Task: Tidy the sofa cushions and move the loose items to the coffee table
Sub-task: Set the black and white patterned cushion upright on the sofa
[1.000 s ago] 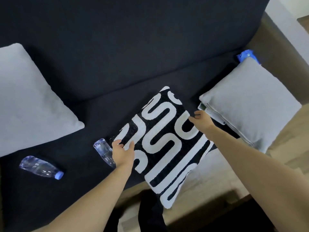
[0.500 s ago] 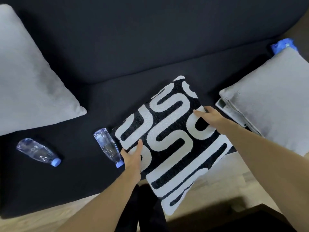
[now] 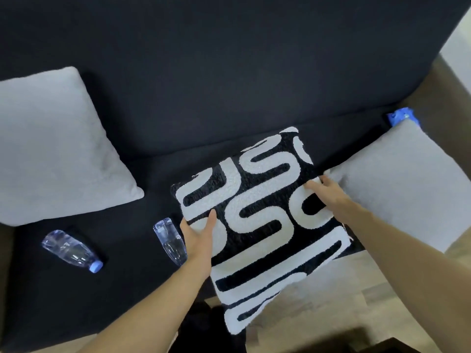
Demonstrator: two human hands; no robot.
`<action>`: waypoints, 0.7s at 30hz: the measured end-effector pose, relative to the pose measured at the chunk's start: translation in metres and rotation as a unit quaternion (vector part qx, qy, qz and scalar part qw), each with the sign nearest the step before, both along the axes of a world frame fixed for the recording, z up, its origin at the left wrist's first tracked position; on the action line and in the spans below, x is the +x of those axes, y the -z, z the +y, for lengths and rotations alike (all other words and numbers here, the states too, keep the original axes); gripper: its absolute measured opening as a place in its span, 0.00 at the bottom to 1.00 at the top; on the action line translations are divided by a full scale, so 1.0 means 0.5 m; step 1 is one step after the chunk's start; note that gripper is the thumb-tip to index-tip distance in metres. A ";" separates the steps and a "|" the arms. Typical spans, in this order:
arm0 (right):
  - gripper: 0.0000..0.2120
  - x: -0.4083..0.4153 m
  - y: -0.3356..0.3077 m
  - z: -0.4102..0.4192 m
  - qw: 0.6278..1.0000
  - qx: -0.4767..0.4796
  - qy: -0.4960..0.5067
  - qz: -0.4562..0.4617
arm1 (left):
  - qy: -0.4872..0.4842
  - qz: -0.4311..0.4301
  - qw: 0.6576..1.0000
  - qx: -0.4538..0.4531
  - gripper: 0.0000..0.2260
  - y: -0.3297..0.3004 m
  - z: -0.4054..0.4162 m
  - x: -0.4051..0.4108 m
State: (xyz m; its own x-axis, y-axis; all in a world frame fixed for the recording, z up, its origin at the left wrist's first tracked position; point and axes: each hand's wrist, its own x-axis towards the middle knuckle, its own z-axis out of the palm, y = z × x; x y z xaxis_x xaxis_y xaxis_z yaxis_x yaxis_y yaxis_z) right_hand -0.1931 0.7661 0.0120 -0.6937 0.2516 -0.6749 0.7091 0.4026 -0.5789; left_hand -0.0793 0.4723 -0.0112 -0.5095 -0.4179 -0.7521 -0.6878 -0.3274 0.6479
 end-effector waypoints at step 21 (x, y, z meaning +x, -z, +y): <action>0.23 -0.320 -0.129 -0.180 0.967 -0.195 0.110 0.123 | 0.116 0.304 0.944 -0.058 0.35 -0.135 -0.211 -0.404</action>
State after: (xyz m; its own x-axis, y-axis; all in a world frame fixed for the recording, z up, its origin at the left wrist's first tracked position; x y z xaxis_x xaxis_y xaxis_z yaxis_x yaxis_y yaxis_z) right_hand -0.3532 0.6760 0.0765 -0.8039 0.1706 -0.5697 0.5745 -0.0248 -0.8181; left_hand -0.2811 0.3666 0.0566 -0.9203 -0.3032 -0.2473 -0.2219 -0.1160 0.9681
